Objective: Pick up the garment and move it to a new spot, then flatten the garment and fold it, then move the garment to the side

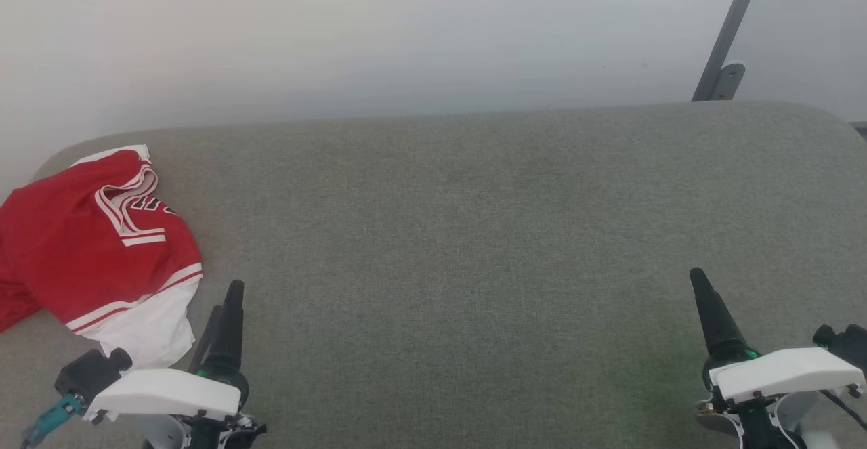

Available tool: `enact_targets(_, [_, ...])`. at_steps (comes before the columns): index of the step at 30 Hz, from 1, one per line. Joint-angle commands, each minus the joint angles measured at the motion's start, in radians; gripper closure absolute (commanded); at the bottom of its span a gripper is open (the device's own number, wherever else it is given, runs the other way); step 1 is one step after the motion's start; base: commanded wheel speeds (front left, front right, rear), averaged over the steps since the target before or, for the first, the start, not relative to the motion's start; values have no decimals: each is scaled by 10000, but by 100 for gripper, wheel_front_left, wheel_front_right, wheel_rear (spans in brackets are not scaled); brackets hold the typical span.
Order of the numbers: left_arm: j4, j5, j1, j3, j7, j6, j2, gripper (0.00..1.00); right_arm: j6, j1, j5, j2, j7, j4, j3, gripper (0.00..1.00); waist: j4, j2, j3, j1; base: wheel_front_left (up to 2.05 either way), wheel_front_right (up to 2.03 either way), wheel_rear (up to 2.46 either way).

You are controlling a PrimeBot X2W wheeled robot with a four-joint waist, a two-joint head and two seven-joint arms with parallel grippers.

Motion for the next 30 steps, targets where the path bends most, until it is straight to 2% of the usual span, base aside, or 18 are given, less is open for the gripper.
enact_targets(1, [-153, 429, -71, -51, -107, 39, 141, 0, 3, -243, -337, -108, -82, -72, -11, 0, -5, -1, -3, 0, 0, 0, 0])
enact_targets(12, [10, 2092, -42, 91, -491, -163, 315, 0, 3, -266, -1885, -306, -300, 45, 30, 0, -49, -1, -13, 0, 0, 0, 0])
enact_targets(30, [-44, 4291, 159, 617, -1005, -500, 225, 0, 4, -188, -3468, -449, -720, -12, 45, 0, -60, -1, -72, 0, 0, 0, 0])
